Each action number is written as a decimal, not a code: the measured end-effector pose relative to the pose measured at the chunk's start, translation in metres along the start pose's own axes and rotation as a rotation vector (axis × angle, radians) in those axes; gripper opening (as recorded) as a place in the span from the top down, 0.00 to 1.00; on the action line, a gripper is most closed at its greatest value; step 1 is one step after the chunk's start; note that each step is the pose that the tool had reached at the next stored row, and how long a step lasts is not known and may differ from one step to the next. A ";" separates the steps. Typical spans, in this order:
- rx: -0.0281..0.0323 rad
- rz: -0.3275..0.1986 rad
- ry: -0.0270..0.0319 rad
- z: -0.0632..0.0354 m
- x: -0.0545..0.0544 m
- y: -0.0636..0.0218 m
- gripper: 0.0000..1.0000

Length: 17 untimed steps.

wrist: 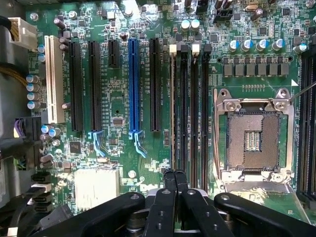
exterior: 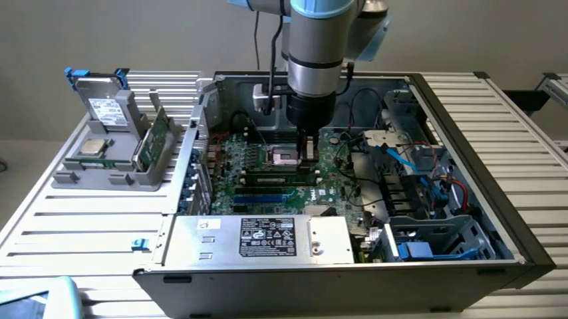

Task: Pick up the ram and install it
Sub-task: 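Press down the ram until it locks into place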

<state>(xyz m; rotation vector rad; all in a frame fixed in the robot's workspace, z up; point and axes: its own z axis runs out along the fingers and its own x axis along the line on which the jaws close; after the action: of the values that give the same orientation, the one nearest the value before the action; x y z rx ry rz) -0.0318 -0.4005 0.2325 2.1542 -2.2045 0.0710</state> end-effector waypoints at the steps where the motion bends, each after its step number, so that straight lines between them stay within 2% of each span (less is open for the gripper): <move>1: 0.0002 0.000 0.0002 0.0001 0.000 -0.0001 0.89; 17: 0.0010 0.000 0.0001 0.0043 0.000 -0.0017 0.89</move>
<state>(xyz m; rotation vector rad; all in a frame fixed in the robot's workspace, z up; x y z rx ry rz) -0.0301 -0.4005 0.2283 2.1542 -2.2054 0.0722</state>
